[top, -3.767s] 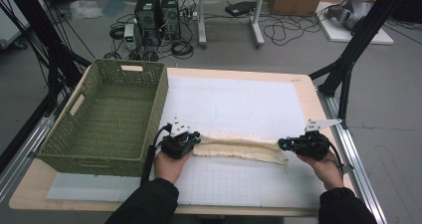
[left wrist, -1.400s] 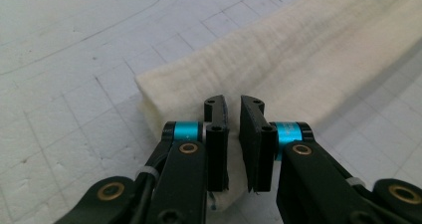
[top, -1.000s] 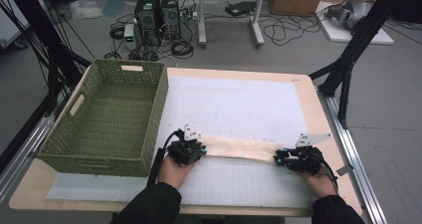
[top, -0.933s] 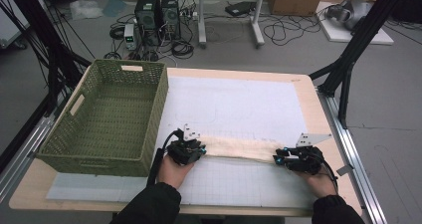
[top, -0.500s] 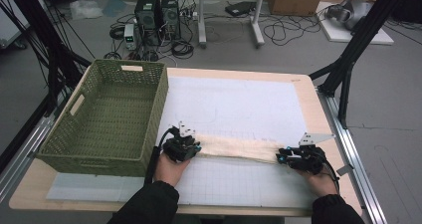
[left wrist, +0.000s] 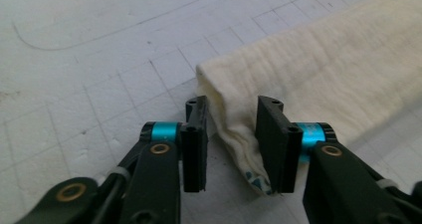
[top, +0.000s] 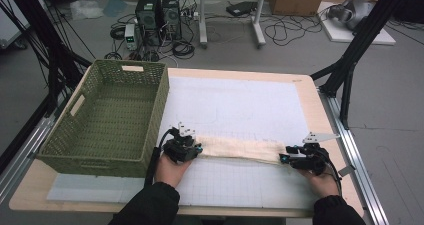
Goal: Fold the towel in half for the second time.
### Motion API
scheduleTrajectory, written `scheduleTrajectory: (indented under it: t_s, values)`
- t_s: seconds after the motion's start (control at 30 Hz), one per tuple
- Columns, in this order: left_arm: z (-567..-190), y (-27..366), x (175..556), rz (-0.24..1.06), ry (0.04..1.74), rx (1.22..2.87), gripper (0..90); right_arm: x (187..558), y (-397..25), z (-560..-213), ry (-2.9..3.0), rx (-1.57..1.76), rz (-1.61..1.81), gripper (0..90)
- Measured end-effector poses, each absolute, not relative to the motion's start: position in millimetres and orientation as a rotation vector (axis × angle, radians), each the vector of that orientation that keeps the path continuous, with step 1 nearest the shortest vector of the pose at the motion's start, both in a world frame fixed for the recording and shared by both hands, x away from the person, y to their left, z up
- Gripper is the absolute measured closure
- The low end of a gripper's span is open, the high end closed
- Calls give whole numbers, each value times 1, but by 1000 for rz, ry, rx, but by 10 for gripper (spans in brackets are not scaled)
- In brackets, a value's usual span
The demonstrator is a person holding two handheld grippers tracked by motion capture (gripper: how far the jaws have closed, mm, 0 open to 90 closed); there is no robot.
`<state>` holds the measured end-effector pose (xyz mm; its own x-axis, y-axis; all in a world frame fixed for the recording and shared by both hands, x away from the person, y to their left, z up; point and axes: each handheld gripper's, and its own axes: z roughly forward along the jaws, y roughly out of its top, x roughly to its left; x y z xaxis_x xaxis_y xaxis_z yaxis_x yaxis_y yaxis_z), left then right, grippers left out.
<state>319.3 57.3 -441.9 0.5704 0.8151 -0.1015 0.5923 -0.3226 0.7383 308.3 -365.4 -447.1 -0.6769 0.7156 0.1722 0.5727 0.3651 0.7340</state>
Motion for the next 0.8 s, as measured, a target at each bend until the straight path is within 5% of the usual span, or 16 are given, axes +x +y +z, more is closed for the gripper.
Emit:
scheduleTrajectory:
  t_s: [0.17, 0.27, 0.63, 0.8]
  values:
    - [-440, 57, 316, 388, 1126, 2034, 839, 308, -362, -446, 2502, 1120, 1240, 767]
    - [-441, 61, 311, 401, 1139, 2017, 847, 309, -362, -446, 2516, 1094, 1254, 803]
    - [-438, 74, 297, 403, 1146, 2023, 844, 316, -354, -446, 2545, 1062, 1255, 779]
    - [-436, 73, 298, 444, 1111, 2012, 741, 314, -356, -443, 2522, 1052, 1265, 678]
